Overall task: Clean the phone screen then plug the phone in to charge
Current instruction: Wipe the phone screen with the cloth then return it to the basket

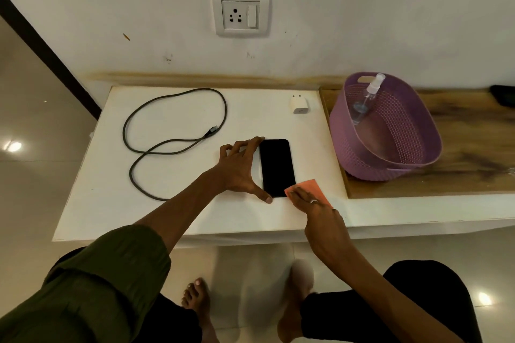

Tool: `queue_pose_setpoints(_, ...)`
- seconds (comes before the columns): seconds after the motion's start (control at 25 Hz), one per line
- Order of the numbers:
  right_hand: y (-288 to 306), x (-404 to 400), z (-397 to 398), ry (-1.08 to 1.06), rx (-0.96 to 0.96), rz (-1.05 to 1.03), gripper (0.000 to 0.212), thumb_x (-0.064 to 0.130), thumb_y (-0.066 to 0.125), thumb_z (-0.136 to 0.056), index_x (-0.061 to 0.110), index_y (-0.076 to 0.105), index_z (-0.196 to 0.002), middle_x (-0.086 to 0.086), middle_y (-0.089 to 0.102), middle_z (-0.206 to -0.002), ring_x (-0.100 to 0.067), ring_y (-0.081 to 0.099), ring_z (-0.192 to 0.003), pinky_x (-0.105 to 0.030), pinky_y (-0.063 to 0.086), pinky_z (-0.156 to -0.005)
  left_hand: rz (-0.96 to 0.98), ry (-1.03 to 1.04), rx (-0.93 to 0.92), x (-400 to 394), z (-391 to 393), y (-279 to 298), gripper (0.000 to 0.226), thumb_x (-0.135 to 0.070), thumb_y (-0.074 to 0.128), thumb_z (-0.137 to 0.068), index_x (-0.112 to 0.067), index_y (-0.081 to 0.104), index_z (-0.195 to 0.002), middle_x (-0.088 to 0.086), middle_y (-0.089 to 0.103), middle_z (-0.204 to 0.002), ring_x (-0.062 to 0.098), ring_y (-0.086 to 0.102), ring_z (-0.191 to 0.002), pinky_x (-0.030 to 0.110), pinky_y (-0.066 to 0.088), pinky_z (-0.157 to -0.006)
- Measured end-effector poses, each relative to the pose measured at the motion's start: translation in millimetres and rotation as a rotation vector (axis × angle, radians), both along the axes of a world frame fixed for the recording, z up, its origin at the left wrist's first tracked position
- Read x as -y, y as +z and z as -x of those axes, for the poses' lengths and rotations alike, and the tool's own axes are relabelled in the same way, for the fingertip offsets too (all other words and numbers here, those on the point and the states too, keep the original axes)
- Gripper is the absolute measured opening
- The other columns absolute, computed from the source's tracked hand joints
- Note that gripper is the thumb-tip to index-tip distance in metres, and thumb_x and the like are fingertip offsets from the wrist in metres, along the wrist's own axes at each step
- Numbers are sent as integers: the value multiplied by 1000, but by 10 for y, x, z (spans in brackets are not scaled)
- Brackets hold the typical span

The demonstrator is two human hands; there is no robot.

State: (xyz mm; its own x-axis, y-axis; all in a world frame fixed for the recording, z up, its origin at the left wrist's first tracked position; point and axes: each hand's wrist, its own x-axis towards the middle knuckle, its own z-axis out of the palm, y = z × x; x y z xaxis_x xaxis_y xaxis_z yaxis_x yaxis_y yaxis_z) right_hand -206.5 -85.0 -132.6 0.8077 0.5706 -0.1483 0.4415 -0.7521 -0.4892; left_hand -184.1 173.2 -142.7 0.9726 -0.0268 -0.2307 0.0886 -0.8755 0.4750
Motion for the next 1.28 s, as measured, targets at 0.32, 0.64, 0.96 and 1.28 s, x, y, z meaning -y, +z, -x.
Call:
queue_pose_setpoints(0.32, 36, -365, -415, -13, 59, 36, 58, 11, 57, -94, 16, 34, -147, -8, 51, -139, -28, 59, -117, -35, 52, -97, 3, -2, 1, -2, -15, -6, 154, -93, 69, -29, -34, 0, -153, 2, 29, -159, 25, 16, -149, 48, 7, -117)
queue_pose_setpoints(0.64, 83, -770, -926, -87, -16, 47, 52, 26, 51, -97, 15, 34, -145, -9, 47, -143, -31, 50, -125, -41, 43, -108, 27, 7, -3, -12, -16, -20, 151, -92, 71, -30, -35, 2, -152, -1, 30, -157, 25, 19, -147, 49, 7, -118)
queue_pose_setpoints(0.96, -94, -1040, -624, 162, 39, 115, 70, 25, 58, -93, 13, 21, -151, -6, 29, -157, -24, 30, -143, -32, 21, -118, 49, 6, -13, -14, -20, 13, 149, -83, 79, -33, -32, 6, -153, -2, 34, -156, 26, 22, -146, 54, 10, -120)
queue_pose_setpoints(1.28, -32, -670, -872, 77, 37, 148, 66, 26, 53, -95, 25, 20, -152, 0, 26, -157, -25, 33, -140, -37, 32, -113, 26, 7, -1, -17, -15, 22, 149, -90, 74, -30, -34, 7, -151, -1, 35, -155, 26, 25, -145, 50, 11, -118)
